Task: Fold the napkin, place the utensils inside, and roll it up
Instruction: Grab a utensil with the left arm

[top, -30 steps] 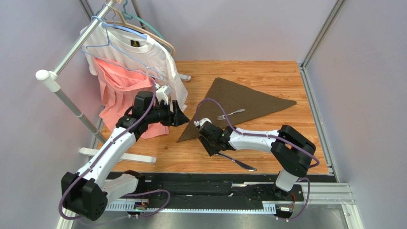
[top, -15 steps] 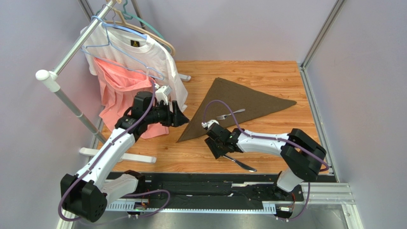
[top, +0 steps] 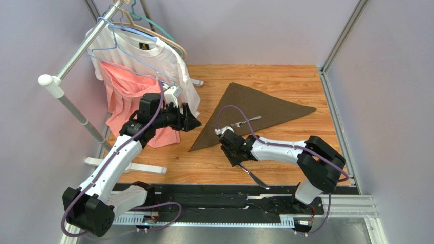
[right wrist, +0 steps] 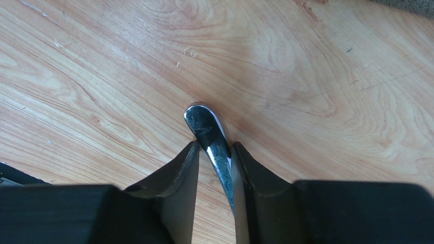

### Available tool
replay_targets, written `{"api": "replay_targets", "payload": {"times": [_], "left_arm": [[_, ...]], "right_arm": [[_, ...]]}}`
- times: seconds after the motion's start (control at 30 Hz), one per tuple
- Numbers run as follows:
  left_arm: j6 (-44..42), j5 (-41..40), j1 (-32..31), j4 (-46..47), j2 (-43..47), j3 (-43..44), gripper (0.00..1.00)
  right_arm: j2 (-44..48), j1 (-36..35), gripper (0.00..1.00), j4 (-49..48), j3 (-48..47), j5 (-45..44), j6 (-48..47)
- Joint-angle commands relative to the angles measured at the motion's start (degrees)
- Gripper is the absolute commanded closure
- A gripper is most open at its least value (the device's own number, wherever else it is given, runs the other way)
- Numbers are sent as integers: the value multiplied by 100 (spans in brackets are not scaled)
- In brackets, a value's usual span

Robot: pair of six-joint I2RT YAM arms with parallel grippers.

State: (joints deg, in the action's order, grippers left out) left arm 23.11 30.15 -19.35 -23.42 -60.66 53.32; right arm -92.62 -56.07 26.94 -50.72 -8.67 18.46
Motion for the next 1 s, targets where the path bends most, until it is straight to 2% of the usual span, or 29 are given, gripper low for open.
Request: {"api": "replay_targets", "payload": {"times": [0.0, 0.4, 0.6, 0.63, 0.67, 0.77, 0.9, 0.97], "left_arm": [[-158, 70, 63, -75, -33, 170, 28], [-167, 70, 99, -22, -77, 100, 28], [-158, 87, 134, 30, -104, 38, 28], [-158, 87, 142, 22, -104, 38, 28], [-167, 96, 160, 22, -95, 29, 28], [-176, 87, 169, 4, -77, 21, 28], [-158, 166, 178, 57, -42, 3, 28], [-123, 245, 178, 92, -42, -6, 28]], "right_arm": [[-651, -18, 73, 259, 81, -231, 97], [-1390, 35, 85, 31, -588, -821, -299], [-1514, 88, 85, -5, -1036, -874, -519], [-1461, 88, 84, 30, -1071, -891, -519], [-1295, 88, 75, 74, -1072, -891, -475], [-838, 70, 58, 495, -879, -795, -248], [425, -79, 48, 1119, -194, -470, 462], [770, -158, 43, 1243, 289, -286, 772]]}}
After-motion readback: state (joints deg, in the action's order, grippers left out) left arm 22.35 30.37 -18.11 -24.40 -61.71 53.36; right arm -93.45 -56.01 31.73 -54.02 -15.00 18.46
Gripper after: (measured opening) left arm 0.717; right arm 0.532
